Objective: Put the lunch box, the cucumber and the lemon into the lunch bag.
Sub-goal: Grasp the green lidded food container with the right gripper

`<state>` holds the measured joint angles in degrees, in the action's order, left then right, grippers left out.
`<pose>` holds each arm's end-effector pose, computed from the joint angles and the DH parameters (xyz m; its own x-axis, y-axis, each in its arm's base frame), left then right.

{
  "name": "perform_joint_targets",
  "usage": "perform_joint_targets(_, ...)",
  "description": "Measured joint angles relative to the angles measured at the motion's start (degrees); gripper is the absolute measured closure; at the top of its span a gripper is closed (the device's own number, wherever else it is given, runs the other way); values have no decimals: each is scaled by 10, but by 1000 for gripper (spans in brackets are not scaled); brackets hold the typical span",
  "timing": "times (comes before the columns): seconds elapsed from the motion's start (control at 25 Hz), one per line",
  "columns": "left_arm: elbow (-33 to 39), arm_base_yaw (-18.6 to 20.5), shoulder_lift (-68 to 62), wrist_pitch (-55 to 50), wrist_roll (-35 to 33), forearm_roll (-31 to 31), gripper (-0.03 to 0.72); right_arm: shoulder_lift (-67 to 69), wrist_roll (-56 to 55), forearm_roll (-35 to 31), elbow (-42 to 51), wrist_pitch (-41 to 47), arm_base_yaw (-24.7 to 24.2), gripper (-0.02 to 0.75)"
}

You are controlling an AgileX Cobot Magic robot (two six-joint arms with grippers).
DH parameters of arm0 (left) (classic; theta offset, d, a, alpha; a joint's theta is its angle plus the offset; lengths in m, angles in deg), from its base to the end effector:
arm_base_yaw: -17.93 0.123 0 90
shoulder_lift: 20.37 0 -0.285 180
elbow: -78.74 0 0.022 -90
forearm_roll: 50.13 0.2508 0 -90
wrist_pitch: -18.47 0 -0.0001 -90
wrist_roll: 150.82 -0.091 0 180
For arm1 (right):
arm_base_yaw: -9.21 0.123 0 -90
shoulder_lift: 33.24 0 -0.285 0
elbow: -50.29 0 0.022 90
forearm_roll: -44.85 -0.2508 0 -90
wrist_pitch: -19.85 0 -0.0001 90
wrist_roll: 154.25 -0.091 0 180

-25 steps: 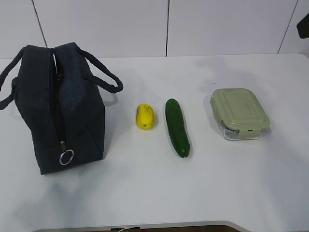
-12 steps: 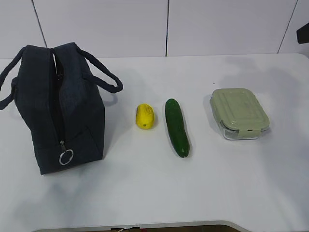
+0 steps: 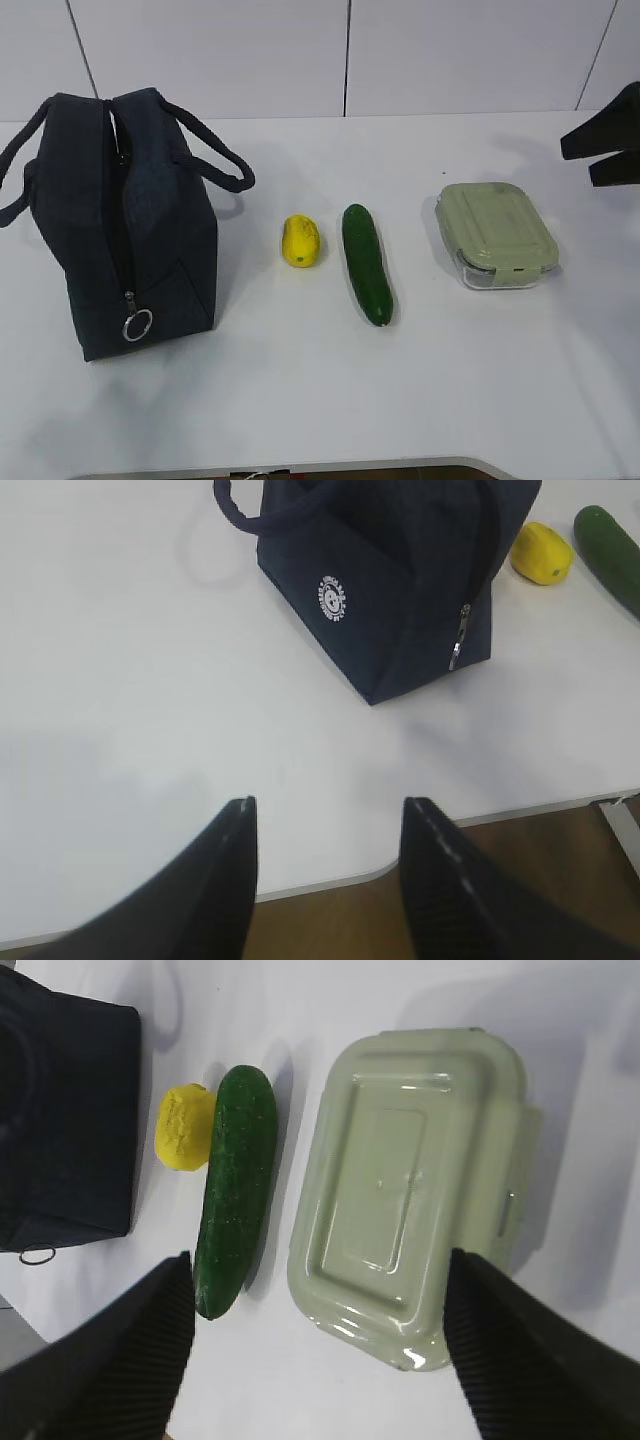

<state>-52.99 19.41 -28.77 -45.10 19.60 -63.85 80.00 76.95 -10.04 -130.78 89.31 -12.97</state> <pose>-0.0067 -0.0195 0.2768 -0.4831 0.0451 -0.8744 0.1882 0.9807 -0.0534 0.3634 -0.0728 0.2532 -0.8715 0.0654 -0.4861 -0.2812 0.7454 0.6044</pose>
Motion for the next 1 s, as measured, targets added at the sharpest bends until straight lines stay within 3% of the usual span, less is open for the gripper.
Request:
perform_joint_targets(0.6, 0, 0, 0, 0, 0, 0, 356, 128, 62, -79, -6, -11, -3, 121)
perform_joint_targets(1.0, 0, 0, 0, 0, 0, 0, 356, 156, 90, -96, -17, -14, -3, 130)
